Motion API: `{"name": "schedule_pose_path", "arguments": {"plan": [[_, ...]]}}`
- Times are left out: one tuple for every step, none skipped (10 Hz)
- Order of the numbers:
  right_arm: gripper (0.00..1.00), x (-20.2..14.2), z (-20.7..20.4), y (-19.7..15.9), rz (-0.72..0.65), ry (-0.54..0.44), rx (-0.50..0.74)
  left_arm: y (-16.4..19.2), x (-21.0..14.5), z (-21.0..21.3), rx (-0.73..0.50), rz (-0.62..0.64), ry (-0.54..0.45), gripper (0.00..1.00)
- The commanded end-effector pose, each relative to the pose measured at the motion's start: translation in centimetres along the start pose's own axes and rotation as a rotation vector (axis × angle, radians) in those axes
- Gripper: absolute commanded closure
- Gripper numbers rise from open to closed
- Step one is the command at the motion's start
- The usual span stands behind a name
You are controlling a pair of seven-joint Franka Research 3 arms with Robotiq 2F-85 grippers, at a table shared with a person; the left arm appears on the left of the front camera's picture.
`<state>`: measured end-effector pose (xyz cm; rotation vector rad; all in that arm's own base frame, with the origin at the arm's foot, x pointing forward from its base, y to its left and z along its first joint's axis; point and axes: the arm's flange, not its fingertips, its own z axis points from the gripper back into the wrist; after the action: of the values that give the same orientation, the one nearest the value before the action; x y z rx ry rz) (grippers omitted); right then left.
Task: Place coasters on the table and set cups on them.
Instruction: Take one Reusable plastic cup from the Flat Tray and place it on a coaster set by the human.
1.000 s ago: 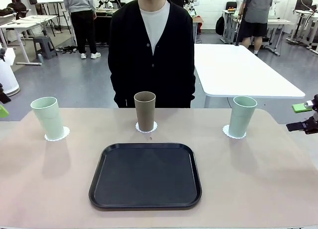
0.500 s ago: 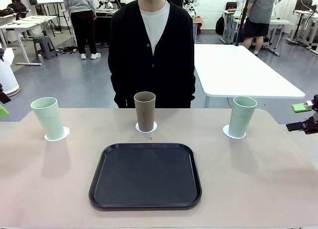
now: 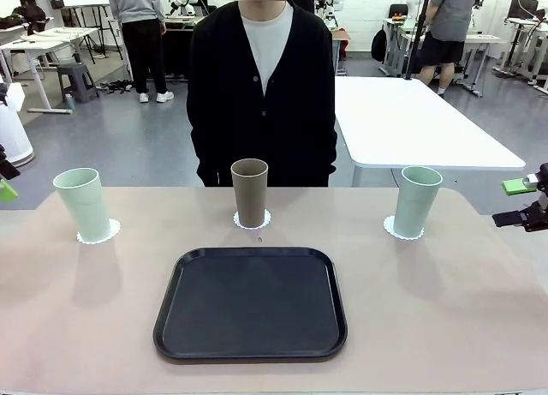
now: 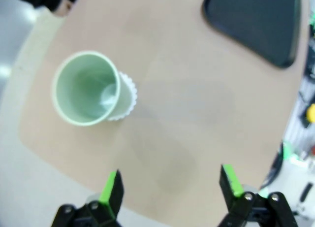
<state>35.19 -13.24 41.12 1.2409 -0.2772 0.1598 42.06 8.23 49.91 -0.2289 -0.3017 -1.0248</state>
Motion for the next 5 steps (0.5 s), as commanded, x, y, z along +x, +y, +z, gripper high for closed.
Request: {"name": "schedule_pose_path", "arguments": {"plan": [[0.0, 0.1, -0.1, 0.0, 0.015, -0.014, 0.02, -2.3, -1.4, 0.2, -0.136, 0.365, -0.206, 0.0], [0.0, 0.1, -0.1, 0.0, 0.015, -0.014, 0.02, -3.0, -2.9, 0.2, -0.242, 0.502, -0.253, 0.0], [0.0, 0.1, -0.1, 0.0, 0.015, -0.014, 0.02, -3.2, -4.3, 0.6, -0.347, 0.589, -0.299, 0.0], [0.0, 0.1, -0.1, 0.0, 0.015, -0.014, 0.02, -2.5, -5.3, 1.3, -0.451, 0.643, -0.351, 0.0], [0.0, 0.1, -0.1, 0.0, 0.015, -0.014, 0.02, -1.5, -7.4, 1.6, -0.573, 0.679, -0.432, 0.0]]}}
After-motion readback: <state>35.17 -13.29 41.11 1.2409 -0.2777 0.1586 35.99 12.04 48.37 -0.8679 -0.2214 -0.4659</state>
